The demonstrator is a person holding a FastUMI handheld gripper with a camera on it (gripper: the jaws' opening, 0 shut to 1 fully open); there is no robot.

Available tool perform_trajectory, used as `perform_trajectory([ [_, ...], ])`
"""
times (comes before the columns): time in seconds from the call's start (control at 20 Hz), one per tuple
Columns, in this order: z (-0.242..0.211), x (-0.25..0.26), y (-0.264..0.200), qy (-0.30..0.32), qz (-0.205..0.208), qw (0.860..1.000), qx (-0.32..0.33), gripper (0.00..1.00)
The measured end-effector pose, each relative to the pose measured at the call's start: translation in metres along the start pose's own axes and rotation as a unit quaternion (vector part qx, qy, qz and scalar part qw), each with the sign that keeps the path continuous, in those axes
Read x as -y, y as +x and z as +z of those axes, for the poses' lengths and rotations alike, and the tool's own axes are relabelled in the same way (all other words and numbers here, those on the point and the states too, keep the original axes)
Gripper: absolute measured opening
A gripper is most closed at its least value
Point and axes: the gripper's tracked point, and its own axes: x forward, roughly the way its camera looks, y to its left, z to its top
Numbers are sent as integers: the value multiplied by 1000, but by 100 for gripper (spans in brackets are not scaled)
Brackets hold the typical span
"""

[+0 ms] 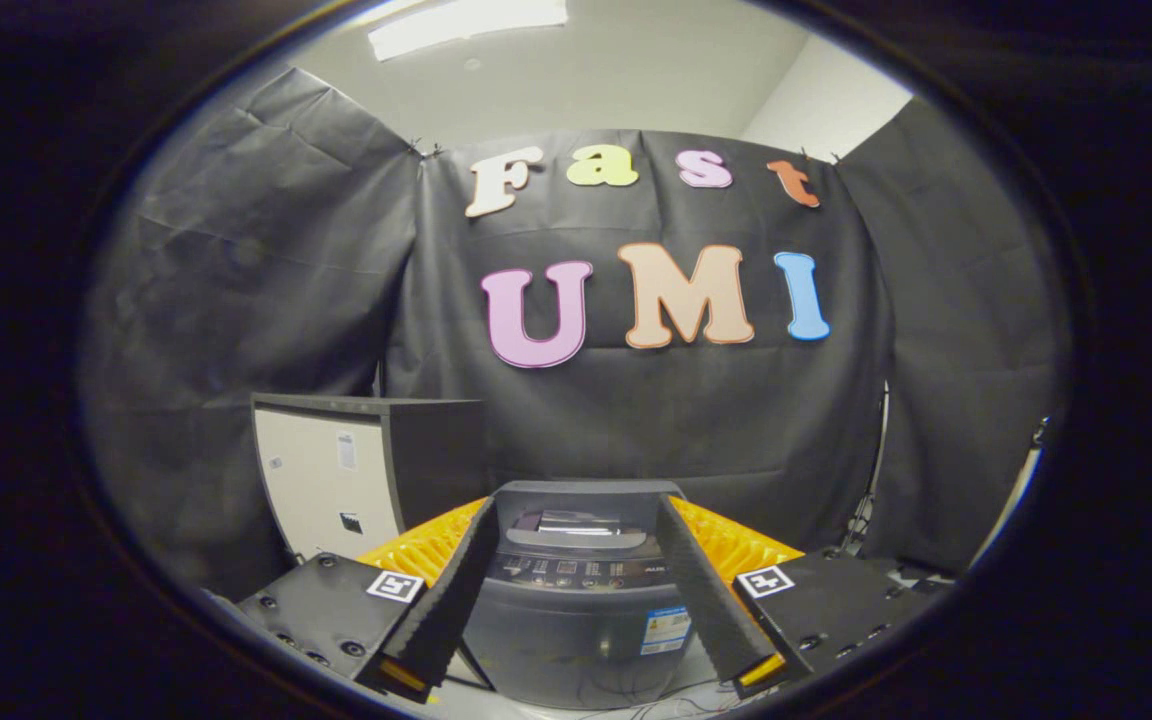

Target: Put the clothes into the washing machine and then close the washing machine lid.

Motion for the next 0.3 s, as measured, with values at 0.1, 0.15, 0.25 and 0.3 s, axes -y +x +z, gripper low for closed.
perform_trajectory([
  [0.1, 1, 2, 0, 2, 0, 1000, 1, 98],
  [0.15, 1, 6, 0, 3, -4, 1000, 1, 98],
  [0.25, 1, 8, 1, 12, -3, 1000, -2, 98],
  [0.3, 0, 9, 2, 12, -5, 1000, -3, 98],
])
